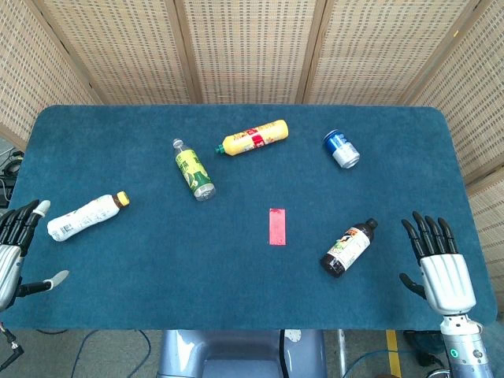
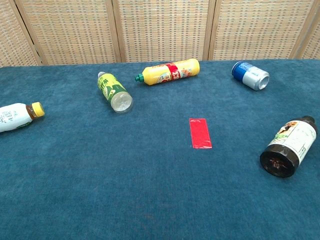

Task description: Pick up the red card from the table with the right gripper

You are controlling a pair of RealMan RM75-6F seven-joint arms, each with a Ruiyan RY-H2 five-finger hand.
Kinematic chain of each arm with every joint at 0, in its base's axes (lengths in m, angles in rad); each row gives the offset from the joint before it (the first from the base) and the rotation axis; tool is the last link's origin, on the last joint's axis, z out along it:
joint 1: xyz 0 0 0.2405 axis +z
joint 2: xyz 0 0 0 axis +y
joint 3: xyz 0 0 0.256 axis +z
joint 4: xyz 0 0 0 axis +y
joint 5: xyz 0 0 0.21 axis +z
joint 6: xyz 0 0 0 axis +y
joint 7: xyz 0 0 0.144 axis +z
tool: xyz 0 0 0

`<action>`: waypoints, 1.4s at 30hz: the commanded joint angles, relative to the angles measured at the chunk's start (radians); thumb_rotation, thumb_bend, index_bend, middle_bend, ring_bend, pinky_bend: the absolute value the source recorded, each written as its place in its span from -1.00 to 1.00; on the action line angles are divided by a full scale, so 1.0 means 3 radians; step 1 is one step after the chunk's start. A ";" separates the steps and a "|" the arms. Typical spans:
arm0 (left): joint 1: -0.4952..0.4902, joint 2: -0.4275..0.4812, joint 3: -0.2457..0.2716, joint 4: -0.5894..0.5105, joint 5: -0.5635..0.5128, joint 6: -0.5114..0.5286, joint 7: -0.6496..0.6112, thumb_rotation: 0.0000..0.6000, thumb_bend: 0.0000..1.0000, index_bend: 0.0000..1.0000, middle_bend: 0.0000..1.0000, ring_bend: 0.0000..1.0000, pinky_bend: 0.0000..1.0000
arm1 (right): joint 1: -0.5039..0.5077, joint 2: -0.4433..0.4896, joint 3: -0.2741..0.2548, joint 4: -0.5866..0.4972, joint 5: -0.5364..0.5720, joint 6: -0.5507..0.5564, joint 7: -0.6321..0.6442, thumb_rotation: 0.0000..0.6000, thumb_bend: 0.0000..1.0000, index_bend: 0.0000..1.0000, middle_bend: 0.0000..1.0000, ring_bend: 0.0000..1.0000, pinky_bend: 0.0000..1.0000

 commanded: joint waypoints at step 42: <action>-0.0262 -0.0038 -0.0213 0.0103 -0.0733 -0.0407 0.0026 1.00 -1.00 -1.00 -1.00 -1.00 -1.00 | 0.2882 -0.1076 0.0505 0.0582 0.2634 -0.2825 -0.0956 1.00 -1.00 -1.00 -1.00 -1.00 -1.00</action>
